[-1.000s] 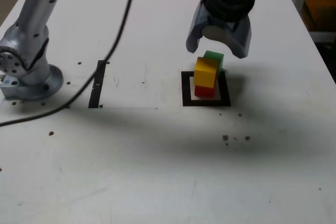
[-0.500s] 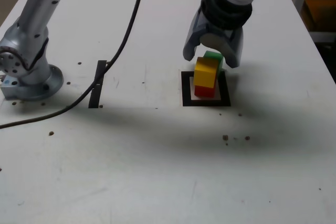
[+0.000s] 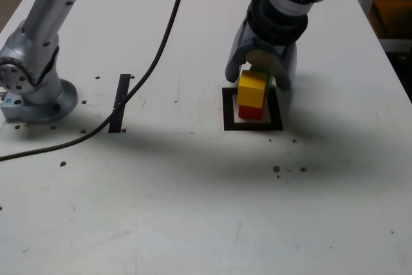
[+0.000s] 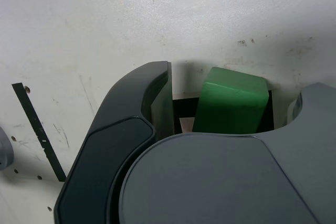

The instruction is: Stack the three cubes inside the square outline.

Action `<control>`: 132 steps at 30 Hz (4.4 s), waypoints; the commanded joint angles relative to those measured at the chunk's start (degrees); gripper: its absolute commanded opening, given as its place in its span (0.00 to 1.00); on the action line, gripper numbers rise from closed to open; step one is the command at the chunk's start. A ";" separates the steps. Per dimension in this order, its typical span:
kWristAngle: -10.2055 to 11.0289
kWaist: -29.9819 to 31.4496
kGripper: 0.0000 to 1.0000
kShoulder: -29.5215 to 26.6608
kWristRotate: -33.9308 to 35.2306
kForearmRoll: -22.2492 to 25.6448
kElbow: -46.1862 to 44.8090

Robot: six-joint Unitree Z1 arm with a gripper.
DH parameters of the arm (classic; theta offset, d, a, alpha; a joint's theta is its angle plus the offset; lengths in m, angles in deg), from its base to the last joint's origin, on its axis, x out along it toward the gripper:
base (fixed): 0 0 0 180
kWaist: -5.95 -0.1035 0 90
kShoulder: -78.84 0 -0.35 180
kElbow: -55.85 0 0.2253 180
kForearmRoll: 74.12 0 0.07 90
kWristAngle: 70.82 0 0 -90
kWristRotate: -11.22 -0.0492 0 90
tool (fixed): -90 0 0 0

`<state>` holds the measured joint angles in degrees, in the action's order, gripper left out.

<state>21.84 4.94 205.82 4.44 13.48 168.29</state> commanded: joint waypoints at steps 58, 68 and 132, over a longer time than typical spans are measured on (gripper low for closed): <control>0.35 7.21 0.31 -19.59 1.69 17.39 7.70; -3.97 10.85 0.31 -9.59 4.72 20.32 17.30; -2.82 10.15 0.58 -2.72 4.03 20.22 16.24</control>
<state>19.01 15.18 202.82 8.50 32.96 184.47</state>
